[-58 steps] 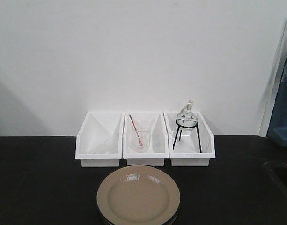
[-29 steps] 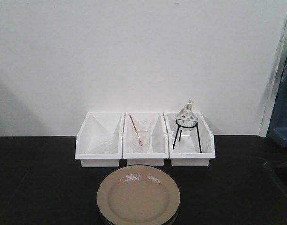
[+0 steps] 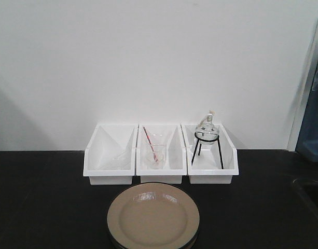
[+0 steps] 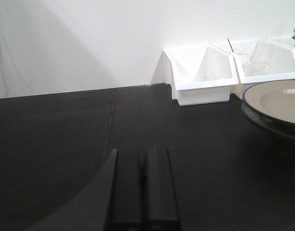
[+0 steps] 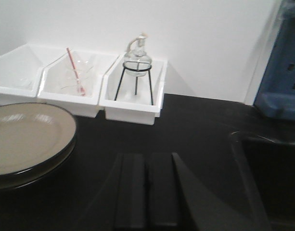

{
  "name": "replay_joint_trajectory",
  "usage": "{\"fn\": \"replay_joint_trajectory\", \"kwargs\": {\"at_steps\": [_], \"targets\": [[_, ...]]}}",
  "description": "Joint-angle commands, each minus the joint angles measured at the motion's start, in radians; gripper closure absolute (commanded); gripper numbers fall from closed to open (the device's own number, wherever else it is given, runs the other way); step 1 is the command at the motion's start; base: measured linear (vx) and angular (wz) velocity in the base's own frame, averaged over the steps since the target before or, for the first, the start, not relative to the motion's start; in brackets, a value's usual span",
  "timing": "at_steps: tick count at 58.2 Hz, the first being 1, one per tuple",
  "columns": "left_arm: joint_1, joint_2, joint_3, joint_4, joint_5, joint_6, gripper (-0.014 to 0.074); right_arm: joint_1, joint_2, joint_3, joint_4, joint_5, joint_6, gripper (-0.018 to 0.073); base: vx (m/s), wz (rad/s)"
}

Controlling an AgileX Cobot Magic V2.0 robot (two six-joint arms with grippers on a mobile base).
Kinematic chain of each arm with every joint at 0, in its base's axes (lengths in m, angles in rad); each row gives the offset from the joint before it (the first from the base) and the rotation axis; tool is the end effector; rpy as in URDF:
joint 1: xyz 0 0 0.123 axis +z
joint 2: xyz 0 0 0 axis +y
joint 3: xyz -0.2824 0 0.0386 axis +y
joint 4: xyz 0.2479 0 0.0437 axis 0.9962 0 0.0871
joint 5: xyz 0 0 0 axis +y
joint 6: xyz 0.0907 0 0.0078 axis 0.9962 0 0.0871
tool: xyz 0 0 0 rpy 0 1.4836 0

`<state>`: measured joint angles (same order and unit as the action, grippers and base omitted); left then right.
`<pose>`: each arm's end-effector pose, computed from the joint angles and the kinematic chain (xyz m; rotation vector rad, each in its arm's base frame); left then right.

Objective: Arrange circular plates on left workspace

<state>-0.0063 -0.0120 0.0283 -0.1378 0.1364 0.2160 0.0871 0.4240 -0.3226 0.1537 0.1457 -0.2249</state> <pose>0.0565 -0.0021 0.1919 0.0844 1.6330 0.0408 0.0988 0.0107 0.2783 -0.1544 1.7221 0.0298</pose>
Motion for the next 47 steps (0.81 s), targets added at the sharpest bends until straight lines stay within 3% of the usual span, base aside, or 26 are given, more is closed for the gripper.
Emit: {"fn": "replay_joint_trajectory", "kwargs": {"at_steps": [1,7,16,23,47], "targets": [[-0.002,-0.014,0.012,-0.01,-0.087,-0.009,0.0594,-0.001,-0.051,0.081,-0.154,-0.224,0.151,0.0563,0.0,0.0],[-0.002,-0.014,0.012,-0.01,-0.087,-0.009,0.0594,-0.001,-0.139,0.222,-0.165,-0.316,0.136,0.0563,0.0,0.0],[-0.002,-0.014,0.012,-0.009,-0.087,-0.009,0.0594,-0.001,-0.328,0.358,-0.134,-0.271,0.137,0.0563,0.0,0.0],[-0.002,-0.014,0.012,-0.009,-0.087,-0.009,0.0594,-0.002,-0.456,0.358,-0.137,-0.121,0.139,0.0563,0.0,0.0],[-0.002,-0.014,0.012,-0.009,-0.085,-0.009,0.0594,-0.005,-0.445,0.358,-0.137,-0.118,0.142,0.0563,0.0,0.0]]}}
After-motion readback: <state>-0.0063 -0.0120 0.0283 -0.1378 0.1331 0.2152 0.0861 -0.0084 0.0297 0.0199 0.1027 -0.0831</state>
